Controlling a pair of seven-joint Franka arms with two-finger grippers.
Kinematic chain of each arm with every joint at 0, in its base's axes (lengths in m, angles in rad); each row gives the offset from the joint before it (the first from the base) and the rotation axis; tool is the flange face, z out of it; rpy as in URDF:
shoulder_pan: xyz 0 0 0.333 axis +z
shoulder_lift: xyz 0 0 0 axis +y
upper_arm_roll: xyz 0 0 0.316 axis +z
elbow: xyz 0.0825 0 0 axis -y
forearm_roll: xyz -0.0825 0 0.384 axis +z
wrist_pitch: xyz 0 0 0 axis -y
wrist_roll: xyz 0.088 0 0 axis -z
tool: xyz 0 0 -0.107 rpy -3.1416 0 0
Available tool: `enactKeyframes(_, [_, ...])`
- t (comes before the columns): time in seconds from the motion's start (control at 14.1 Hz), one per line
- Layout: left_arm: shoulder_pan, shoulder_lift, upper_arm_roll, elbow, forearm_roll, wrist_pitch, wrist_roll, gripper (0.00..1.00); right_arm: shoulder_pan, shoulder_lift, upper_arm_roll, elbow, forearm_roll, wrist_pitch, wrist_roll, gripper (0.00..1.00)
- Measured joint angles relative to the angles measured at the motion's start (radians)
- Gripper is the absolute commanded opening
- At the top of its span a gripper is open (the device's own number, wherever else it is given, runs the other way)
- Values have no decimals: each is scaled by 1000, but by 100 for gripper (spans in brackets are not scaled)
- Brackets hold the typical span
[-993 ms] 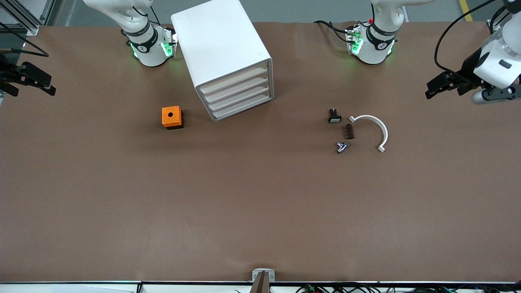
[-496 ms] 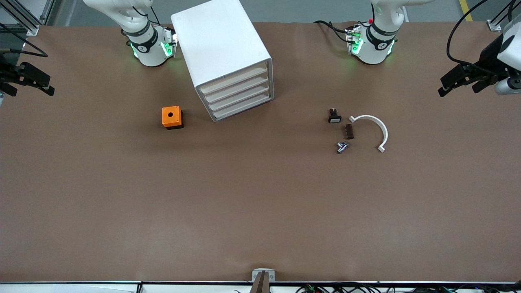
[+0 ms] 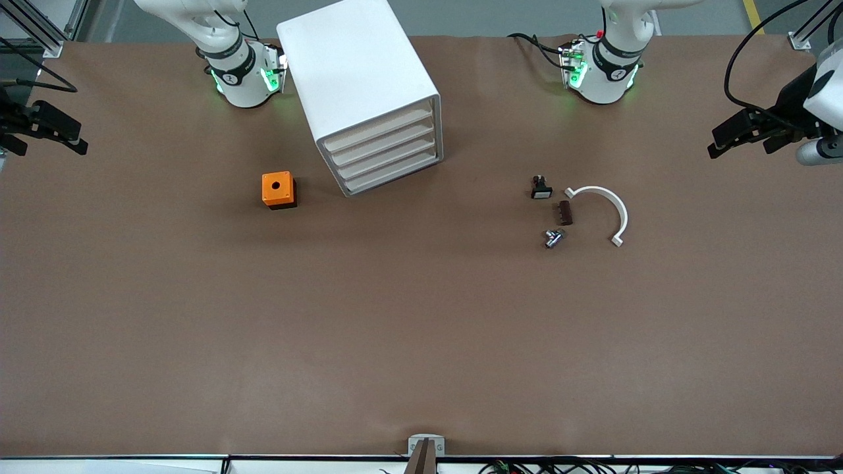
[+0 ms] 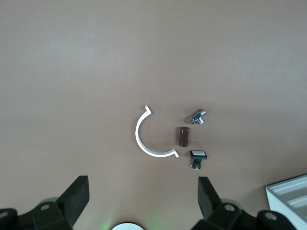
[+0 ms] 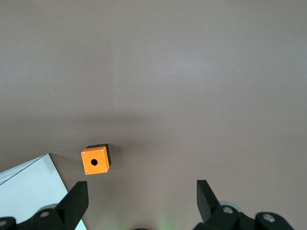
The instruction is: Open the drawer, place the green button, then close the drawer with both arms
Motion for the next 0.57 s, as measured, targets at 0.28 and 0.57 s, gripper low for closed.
enactKeyframes(0.28, [0, 2, 0, 3, 0, -2, 13, 100, 0, 0, -1, 0, -1, 0, 0, 100])
enactKeyframes(0.57, [1, 2, 1, 3, 0, -3, 13, 100, -3, 0, -4, 0, -1, 0, 0, 100])
